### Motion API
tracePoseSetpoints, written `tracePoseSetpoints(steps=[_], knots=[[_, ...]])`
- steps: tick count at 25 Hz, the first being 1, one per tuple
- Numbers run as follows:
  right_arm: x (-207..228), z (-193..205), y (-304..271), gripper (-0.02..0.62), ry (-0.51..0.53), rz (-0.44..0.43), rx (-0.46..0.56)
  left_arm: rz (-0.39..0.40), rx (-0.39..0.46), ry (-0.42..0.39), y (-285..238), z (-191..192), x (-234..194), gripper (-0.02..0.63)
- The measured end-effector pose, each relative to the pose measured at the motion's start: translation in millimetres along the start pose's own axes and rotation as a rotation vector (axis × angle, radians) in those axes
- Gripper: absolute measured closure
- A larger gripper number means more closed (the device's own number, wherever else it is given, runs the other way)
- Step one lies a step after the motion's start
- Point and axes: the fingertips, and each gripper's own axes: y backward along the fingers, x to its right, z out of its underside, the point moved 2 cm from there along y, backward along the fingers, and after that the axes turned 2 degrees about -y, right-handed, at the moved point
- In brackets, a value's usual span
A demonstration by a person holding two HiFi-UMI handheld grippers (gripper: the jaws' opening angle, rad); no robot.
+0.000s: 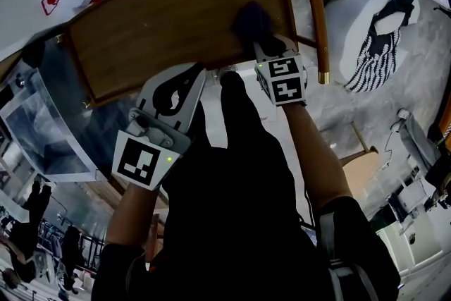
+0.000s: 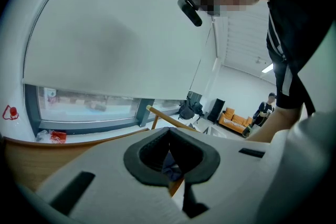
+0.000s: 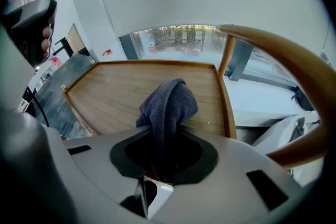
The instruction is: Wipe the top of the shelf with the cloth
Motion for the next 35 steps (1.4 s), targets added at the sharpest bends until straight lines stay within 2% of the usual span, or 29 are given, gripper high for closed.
tracePoseSetpoints(steps=[11, 18, 24, 35], knots=[[24, 4, 8, 0.518, -0.036, 0.056, -0.004, 0.028, -0.001, -0.010, -9, -5, 4, 0.588], [22, -4, 17, 0.518, -0.036, 0.065, 0.009, 0.024, 0.011, -0.015, -2, -13, 3, 0.588], [7, -33, 33, 0.518, -0.012, 0.049, 0.061, 0.005, 0.025, -0.034, 15, -28, -1, 0.588], [-39, -107, 74, 0.518, 0.017, 0.000, 0.194, -0.052, 0.069, -0.104, 67, -77, -16, 0.588]])
